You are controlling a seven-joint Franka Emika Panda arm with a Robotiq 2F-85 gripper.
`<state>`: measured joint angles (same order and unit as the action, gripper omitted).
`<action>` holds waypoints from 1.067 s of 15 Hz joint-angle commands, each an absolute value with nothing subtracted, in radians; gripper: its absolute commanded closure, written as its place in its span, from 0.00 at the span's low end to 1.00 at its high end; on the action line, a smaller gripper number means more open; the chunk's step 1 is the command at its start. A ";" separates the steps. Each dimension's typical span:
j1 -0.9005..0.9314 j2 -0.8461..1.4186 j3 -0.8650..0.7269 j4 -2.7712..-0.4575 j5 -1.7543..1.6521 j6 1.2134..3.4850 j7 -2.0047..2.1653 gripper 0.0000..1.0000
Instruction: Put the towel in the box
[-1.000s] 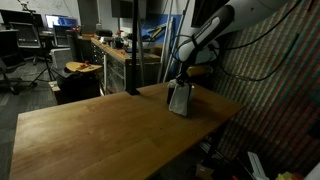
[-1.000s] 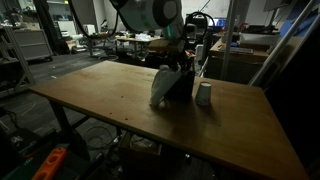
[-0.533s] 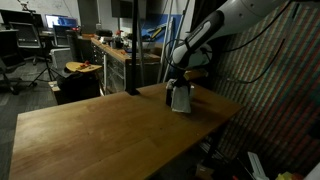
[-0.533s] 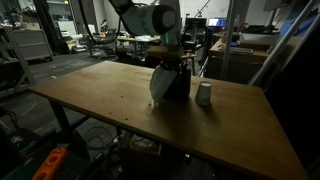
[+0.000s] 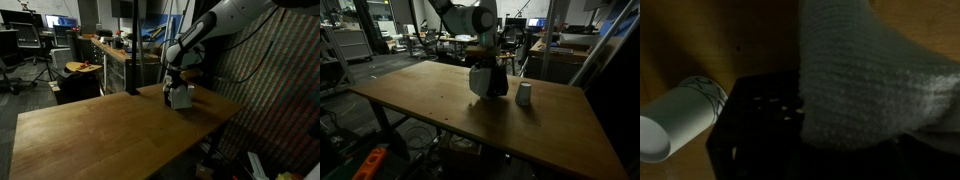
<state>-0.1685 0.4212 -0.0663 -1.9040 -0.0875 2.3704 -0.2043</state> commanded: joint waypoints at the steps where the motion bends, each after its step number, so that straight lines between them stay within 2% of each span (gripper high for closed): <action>1: -0.186 0.461 -0.061 -1.849 -0.052 2.321 -0.245 0.92; 5: -0.206 0.447 -0.063 -1.834 -0.021 2.310 -0.253 0.91; 7: -0.216 0.434 -0.066 -1.831 -0.008 2.312 -0.251 0.63; 8: -0.222 0.424 -0.068 -1.832 -0.003 2.316 -0.249 0.86; 9: -0.226 0.412 -0.072 -1.833 -0.001 2.321 -0.245 0.56; 10: -0.229 0.405 -0.073 -1.832 0.004 2.319 -0.246 0.52; 16: -0.230 0.323 -0.091 -1.859 0.001 2.330 -0.227 0.09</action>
